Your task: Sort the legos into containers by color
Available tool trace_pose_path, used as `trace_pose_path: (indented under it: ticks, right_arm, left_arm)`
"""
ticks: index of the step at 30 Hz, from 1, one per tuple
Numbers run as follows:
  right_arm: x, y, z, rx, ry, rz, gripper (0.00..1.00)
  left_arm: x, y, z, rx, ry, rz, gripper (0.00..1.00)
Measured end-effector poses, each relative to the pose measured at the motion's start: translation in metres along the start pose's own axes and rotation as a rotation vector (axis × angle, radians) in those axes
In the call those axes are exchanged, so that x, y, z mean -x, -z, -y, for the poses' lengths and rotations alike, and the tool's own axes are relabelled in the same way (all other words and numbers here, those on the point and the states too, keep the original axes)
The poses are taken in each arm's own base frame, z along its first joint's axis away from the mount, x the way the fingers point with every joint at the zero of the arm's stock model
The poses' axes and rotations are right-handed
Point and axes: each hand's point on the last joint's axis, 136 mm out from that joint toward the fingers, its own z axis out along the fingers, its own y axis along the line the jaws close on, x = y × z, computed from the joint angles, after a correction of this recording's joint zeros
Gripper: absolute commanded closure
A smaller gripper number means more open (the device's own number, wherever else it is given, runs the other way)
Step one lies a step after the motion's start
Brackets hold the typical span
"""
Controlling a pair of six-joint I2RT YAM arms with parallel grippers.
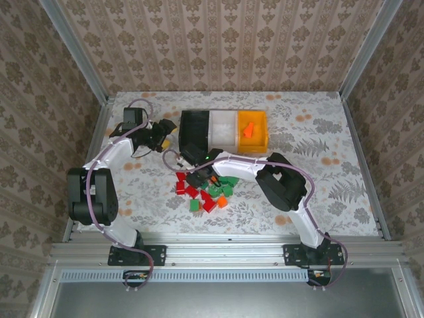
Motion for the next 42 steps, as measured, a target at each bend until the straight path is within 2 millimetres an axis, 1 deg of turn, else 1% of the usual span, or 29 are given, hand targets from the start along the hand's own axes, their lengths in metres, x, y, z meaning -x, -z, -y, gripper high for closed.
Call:
trace_pose_path:
  ticks: [3,5,6,8,10,12,14,15,17,18,19,20,21,22,24,25,28,31,33,35,39,41,42]
  right_arm:
    - [-0.002,0.004,0.0,0.001,-0.006,0.007,0.7]
    - [-0.001,0.011,0.0,0.001,-0.015,0.016,0.71]
    - [0.002,0.018,0.0,0.001,-0.023,0.03,0.71]
    - [0.014,0.036,0.002,0.0,-0.036,0.075,0.71]
    - [0.033,0.063,0.007,-0.002,-0.056,0.153,0.71]
    - [0.05,0.088,0.021,-0.017,-0.086,0.225,0.72]
    - [0.065,0.107,0.047,-0.053,-0.129,0.281,0.72]
    - [0.074,0.114,0.065,-0.079,-0.157,0.308,0.72]
    - [0.084,0.121,0.106,-0.14,-0.22,0.339,0.72]
    - [0.089,0.121,0.132,-0.176,-0.259,0.349,0.72]
    - [0.093,0.12,0.154,-0.205,-0.291,0.355,0.72]
    - [0.097,0.117,0.17,-0.225,-0.318,0.36,0.72]
    - [0.1,0.111,0.193,-0.25,-0.351,0.36,0.72]
    - [0.1,0.104,0.21,-0.27,-0.375,0.355,0.72]
    - [0.096,0.085,0.232,-0.292,-0.407,0.326,0.71]
    - [0.091,0.074,0.239,-0.297,-0.419,0.302,0.7]
    - [0.076,0.047,0.241,-0.292,-0.437,0.23,0.68]
    - [0.065,0.033,0.234,-0.279,-0.439,0.176,0.62]
    - [0.063,0.033,0.232,-0.274,-0.44,0.166,0.55]
    - [0.066,0.034,0.231,-0.27,-0.437,0.173,0.5]
    - [0.065,0.037,0.228,-0.259,-0.433,0.176,0.47]
    - [0.063,0.043,0.226,-0.255,-0.433,0.176,0.47]
    - [0.062,0.05,0.224,-0.254,-0.433,0.181,0.47]
  left_arm:
    - [0.0,0.0,0.0,0.0,0.0,0.0,0.31]
    - [0.0,0.0,0.0,0.0,0.0,0.0,0.31]
    - [0.0,0.0,0.0,0.0,0.0,0.0,0.31]
    - [0.0,0.0,0.0,0.0,0.0,0.0,0.31]
    - [0.001,0.001,0.0,0.0,0.001,0.002,0.31]
    - [0.003,0.002,-0.001,0.0,0.004,0.006,0.31]
    - [0.005,0.003,-0.002,0.001,0.008,0.012,0.31]
    - [0.005,0.003,-0.002,0.001,0.008,0.013,0.31]
    - [0.006,0.004,-0.001,0.002,0.004,0.019,0.31]
    - [0.005,0.004,-0.001,0.003,-0.002,0.02,0.31]
    - [0.003,0.003,0.0,0.005,-0.01,0.021,0.31]
    - [0.002,0.002,0.001,0.008,-0.015,0.018,0.31]
    - [-0.001,0.001,0.002,0.009,-0.021,0.014,0.32]
    - [-0.004,-0.001,0.003,0.012,-0.028,0.006,0.32]
    - [-0.01,-0.003,0.004,0.014,-0.04,-0.008,0.31]
    - [-0.013,-0.004,0.004,0.016,-0.047,-0.015,0.32]
    - [-0.017,-0.006,0.004,0.023,-0.054,-0.026,0.31]
    - [-0.018,-0.006,0.004,0.028,-0.058,-0.03,0.32]
    - [-0.018,-0.007,0.005,0.029,-0.061,-0.033,0.31]
    - [-0.018,-0.008,0.005,0.034,-0.066,-0.036,0.31]
    - [-0.015,-0.007,0.008,0.036,-0.09,-0.035,0.31]
    - [-0.015,-0.007,0.008,0.045,-0.106,-0.031,0.31]
    - [-0.015,-0.006,0.008,0.055,-0.114,-0.03,0.31]
